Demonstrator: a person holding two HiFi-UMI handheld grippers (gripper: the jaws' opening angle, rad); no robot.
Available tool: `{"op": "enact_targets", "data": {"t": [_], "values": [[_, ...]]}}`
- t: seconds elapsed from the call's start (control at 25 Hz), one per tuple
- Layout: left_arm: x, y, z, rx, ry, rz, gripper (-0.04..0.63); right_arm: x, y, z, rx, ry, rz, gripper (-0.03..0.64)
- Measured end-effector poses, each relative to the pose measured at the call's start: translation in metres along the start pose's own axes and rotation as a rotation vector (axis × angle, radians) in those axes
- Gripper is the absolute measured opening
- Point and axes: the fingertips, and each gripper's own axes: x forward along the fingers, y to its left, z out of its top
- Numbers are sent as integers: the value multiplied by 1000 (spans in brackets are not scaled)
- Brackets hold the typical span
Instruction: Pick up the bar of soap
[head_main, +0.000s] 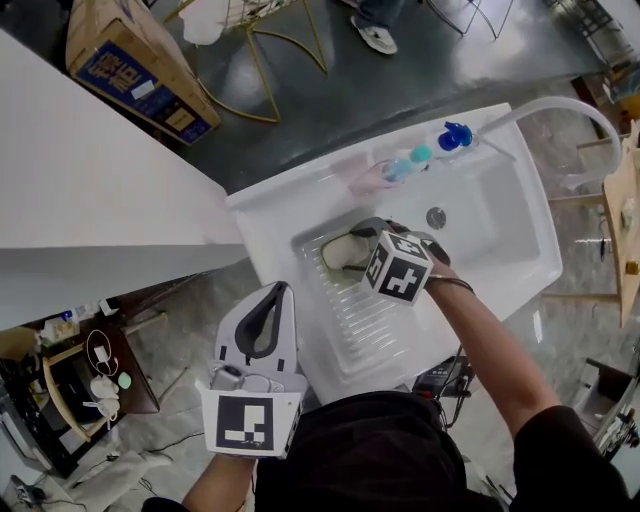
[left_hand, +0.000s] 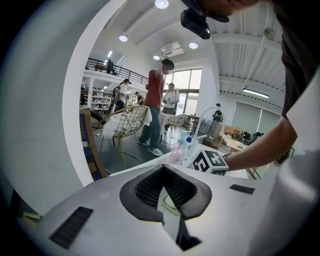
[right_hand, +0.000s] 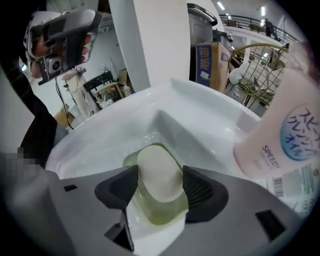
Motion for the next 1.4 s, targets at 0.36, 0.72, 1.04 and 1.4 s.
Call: {"op": "enact_targets", "data": {"t": [0.36,0.72,1.04,1.4], "values": [[4,11,-3,-5,13,-2,3,-9,29,-10,30,79,150,267],[0,8,-10,-7,26,-3,3,10,28,8,84,63,109,273],[-6,10,-10,-10,21,3,3,14,22,11,329,102,80,273],[-3,7,-11,-17,19,-6,3,27,21,13,322,154,57,278]]}}
